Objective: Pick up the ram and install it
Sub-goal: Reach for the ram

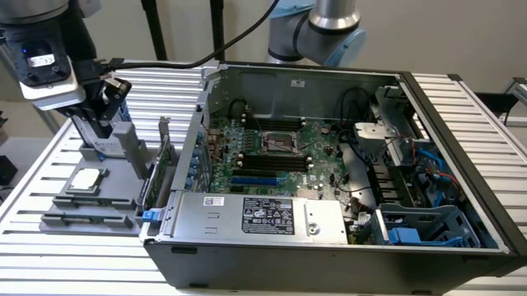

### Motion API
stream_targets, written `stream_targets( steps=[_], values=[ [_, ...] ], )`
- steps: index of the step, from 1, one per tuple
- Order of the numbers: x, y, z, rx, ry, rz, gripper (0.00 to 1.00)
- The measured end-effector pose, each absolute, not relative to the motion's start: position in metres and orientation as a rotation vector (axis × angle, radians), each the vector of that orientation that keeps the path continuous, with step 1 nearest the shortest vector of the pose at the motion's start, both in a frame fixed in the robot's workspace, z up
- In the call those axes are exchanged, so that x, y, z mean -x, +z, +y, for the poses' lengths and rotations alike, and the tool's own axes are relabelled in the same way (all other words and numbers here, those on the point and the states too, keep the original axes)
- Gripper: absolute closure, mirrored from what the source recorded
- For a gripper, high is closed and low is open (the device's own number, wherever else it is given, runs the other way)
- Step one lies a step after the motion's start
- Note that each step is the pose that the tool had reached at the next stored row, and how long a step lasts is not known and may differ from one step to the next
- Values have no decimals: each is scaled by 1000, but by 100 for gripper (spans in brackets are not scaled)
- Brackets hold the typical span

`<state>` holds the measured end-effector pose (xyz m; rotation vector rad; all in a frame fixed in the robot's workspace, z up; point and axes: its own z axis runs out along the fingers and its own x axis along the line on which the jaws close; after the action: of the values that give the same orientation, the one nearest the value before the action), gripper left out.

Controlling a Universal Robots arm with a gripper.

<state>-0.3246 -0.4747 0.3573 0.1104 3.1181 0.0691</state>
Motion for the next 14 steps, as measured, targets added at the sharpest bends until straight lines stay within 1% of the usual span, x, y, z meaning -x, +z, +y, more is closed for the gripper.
stream_targets(
  steps=[14],
  values=[
    [370, 345, -498, -110, 69, 3118, 89]
  ],
)
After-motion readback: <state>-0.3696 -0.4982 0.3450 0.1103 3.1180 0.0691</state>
